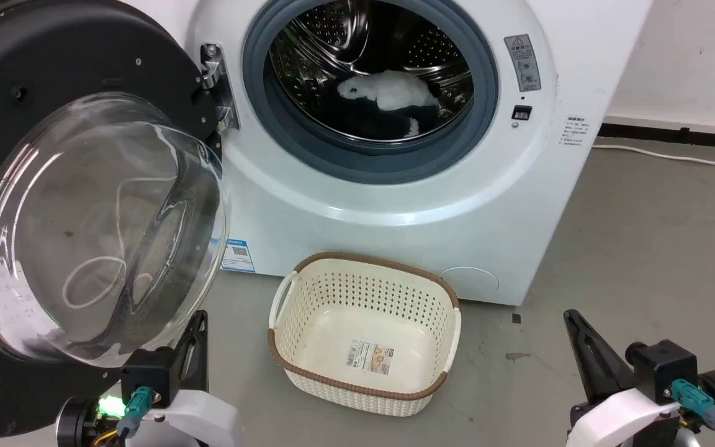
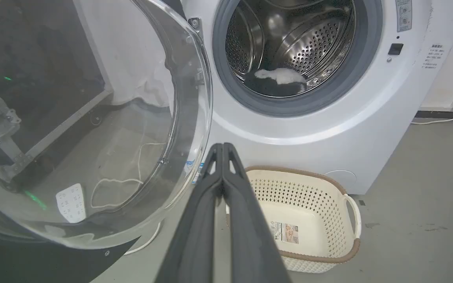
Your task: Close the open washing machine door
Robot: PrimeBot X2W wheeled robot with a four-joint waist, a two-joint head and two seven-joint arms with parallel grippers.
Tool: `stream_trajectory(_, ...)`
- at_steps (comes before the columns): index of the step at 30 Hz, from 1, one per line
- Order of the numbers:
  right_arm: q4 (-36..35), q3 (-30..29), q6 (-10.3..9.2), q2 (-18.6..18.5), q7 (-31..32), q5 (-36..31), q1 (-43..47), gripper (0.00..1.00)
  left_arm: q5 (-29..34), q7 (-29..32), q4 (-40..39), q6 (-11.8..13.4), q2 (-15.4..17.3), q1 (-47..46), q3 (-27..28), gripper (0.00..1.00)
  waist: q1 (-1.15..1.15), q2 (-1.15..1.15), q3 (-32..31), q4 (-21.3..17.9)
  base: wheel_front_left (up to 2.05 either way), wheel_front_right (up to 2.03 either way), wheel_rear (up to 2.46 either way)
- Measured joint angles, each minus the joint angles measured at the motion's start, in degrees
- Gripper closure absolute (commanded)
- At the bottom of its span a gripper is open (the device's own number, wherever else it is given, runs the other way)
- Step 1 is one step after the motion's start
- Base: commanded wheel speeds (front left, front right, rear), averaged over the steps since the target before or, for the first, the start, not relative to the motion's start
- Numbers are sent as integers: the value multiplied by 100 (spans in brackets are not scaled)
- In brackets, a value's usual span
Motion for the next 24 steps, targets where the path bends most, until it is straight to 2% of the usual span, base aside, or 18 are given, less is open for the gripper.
stream_trajectory(24,0,-1,0,0,0,0,0,100,0,1,0,0,0,0,0,100,0,0,0,0,0,0,0)
